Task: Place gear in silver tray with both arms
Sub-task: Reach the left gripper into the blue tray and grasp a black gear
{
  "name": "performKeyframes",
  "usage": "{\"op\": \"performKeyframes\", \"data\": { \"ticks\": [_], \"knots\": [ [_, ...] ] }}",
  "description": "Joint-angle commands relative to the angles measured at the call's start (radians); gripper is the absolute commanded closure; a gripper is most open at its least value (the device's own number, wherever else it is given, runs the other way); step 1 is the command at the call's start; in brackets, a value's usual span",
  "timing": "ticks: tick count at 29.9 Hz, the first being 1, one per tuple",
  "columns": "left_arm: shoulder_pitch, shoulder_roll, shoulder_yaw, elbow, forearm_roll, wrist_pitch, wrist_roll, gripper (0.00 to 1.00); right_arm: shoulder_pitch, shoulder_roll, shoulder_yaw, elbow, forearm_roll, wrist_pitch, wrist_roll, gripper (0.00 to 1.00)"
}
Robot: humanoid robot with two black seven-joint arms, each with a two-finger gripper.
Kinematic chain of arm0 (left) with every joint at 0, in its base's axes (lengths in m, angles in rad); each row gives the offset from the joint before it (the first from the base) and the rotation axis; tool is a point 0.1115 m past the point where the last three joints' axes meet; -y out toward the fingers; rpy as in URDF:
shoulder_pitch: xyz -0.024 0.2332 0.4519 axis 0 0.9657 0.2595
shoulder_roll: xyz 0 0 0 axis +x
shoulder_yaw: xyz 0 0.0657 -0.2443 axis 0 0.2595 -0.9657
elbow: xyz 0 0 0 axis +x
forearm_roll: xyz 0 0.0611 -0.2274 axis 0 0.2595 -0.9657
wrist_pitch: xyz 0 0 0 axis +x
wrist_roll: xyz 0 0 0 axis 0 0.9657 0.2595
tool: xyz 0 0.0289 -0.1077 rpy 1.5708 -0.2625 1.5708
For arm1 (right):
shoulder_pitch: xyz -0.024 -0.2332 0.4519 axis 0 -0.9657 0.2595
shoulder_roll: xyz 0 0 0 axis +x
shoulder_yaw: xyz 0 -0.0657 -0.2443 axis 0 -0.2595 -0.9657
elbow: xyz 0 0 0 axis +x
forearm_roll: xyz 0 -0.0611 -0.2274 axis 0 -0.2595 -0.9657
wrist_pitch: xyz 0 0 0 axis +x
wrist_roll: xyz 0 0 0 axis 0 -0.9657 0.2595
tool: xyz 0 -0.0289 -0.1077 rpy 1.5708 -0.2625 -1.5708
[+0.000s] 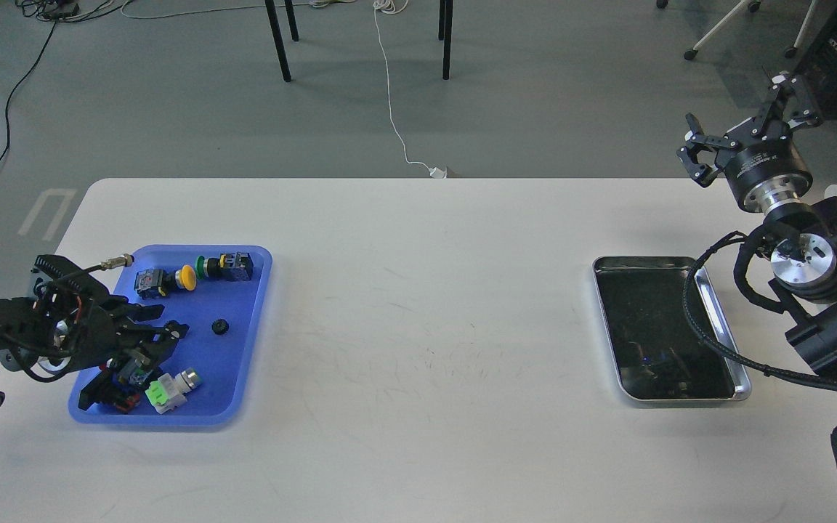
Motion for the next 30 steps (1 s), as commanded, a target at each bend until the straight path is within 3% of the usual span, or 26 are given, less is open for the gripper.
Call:
{"op": "performKeyframes", "data": {
  "ticks": [1,9,19,24,30],
  "knots": [
    [0.000,-0.001,0.011,0.000,-0.001,0.002,-0.001,0.53,0.000,0.004,0.001,0.002,0.000,-0.001,0.001,0.01],
    [0.013,-0.001,0.011,0.005,-0.002,0.002,0.001,0.69,0.001,0.001,0.000,0.002,0.000,-0.001,0.001,0.01],
    [0.013,-0.002,0.011,0.006,-0.002,0.002,0.008,0.71,0.000,-0.004,0.012,-0.002,0.000,-0.001,0.000,0.01],
    [0.010,-0.002,0.000,-0.006,-0.017,0.001,0.005,0.90,0.001,-0.004,0.015,-0.003,0.000,-0.001,0.001,0.01],
    [-0.004,0.074,-0.008,-0.072,-0.197,-0.001,-0.002,0.90,0.000,-0.016,0.043,-0.003,0.002,-0.001,0.008,0.01]
  ]
}}
